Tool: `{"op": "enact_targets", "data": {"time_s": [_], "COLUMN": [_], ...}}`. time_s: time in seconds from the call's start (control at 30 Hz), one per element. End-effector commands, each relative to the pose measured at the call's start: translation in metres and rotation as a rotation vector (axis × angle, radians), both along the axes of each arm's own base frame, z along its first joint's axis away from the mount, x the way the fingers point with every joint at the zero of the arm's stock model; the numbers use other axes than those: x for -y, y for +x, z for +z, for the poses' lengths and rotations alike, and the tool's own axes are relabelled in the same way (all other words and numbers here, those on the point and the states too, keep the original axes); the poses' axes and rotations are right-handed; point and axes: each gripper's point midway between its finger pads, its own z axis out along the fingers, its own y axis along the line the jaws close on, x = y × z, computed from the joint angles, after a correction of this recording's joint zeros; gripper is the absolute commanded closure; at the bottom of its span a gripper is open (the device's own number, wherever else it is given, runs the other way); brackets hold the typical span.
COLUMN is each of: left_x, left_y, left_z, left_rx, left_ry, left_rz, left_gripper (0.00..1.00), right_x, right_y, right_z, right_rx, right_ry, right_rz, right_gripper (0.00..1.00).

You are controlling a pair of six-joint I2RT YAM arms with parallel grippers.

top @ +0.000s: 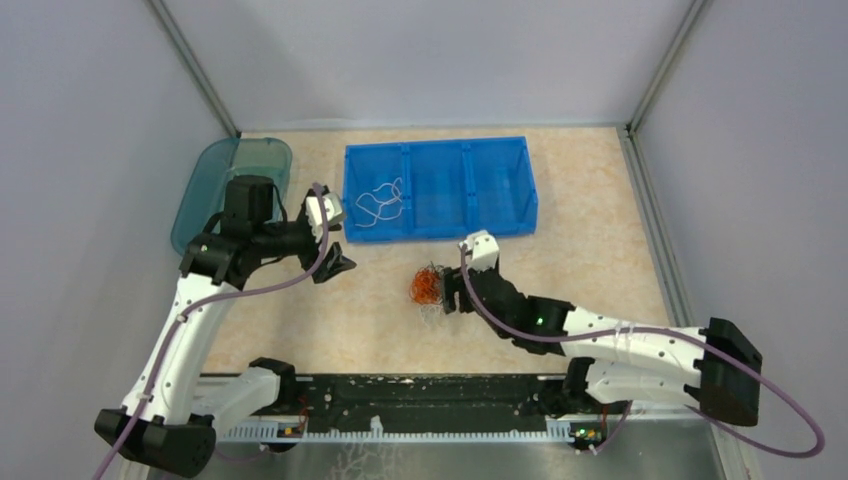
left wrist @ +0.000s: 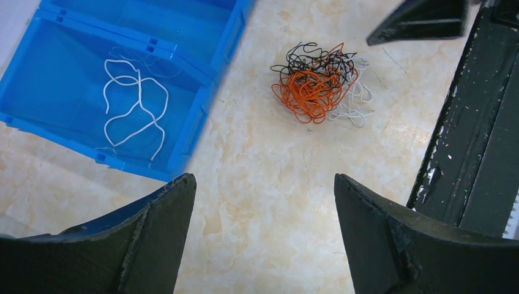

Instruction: Untangle the cables

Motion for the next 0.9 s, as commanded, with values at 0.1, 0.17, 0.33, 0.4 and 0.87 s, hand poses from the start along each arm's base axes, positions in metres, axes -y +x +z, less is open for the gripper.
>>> {"op": "enact_targets", "data": {"time_s": [0.1,0.17,0.33,0.4,0.87], "left_x": [0.002,0.002,0.001,0.000,0.001], "left_y": [0.003,0.003,0.002,0.000,-0.003], "left_z": [0.005,0.004,0.003,0.003,0.003], "left_rx": [0.008,0.006,0.006,0.004,-0.008], "left_ry": [-0.013,-0.015,-0.008,-0.008,-0.014], "left_rz": [-0.010,-0.007,-0.002,-0.003,-0.011], "left_gripper": [0.11,0.11,0.11,0.11,0.11], "right_x": [-0.059,-0.073,-0.096,-0.100,-0.094], "right_y": [-0.057,-0.067,-0.074,-0.070,-0.047], "right_z": [0.021,0.006,-0.027,-0.037,-0.091], "right_rx": [0.027,-0.018,-0.065,-0.074,-0.099], "right_ry": [-0.016,-0.013,-0.039,-0.061,-0.166], "right_rz": [0.298,0.366,0.433,0.428,0.320], "right_gripper": [0.38,0.40,0.41,0.41,0.54]}}
